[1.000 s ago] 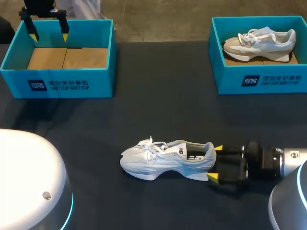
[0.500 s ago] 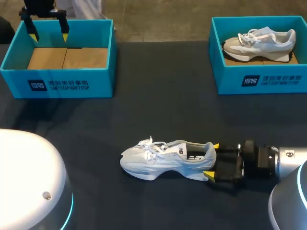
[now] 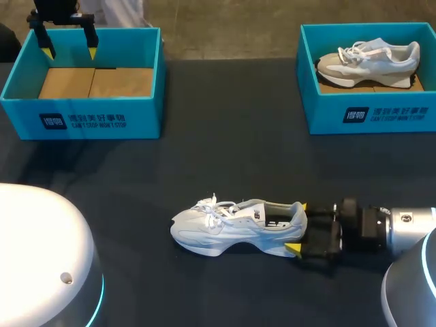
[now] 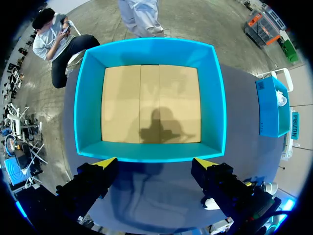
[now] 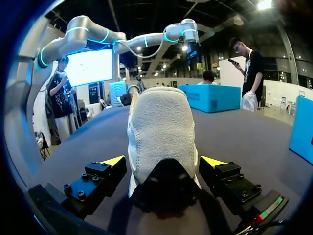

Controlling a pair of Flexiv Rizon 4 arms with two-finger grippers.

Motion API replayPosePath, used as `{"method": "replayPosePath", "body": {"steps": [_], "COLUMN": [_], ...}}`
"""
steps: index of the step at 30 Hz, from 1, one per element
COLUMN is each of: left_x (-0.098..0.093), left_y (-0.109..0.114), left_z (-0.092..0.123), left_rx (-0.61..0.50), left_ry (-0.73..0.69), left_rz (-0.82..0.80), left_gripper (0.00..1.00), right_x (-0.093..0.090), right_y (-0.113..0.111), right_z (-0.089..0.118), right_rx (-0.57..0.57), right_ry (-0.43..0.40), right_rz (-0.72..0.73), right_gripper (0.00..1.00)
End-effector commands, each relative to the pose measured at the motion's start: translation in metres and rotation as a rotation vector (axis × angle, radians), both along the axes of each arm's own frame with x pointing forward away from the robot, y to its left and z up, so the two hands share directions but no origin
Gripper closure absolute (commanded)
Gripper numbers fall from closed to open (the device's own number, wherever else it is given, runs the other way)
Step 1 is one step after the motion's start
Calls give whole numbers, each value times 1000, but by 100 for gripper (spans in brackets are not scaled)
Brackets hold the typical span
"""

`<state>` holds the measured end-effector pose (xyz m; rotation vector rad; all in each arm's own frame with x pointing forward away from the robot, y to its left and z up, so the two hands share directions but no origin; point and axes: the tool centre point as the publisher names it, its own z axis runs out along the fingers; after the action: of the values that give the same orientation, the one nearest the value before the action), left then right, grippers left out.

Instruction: Take the shoe out of the shoebox, open the shoe tongue, remove and reinsert the insole, then place the shoe into the shoebox

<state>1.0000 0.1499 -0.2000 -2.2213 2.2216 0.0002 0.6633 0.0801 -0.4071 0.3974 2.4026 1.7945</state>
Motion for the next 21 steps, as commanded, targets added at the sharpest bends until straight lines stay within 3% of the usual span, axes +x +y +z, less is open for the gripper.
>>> {"method": "replayPosePath", "body": {"steps": [1, 21], "left_x": [0, 0], "left_y": [0, 0], "left_z": [0, 0], "left_rx": [0, 0], "left_ry": [0, 0], "left_rz": [0, 0], "left_gripper": [0, 0], "right_x": [1, 6], "right_y": [6, 20], "right_z": [-2, -8], "right_rx": [-4, -5], "right_ry": [-1, -3], "right_rz": [7, 45], "right_gripper": [0, 0]}}
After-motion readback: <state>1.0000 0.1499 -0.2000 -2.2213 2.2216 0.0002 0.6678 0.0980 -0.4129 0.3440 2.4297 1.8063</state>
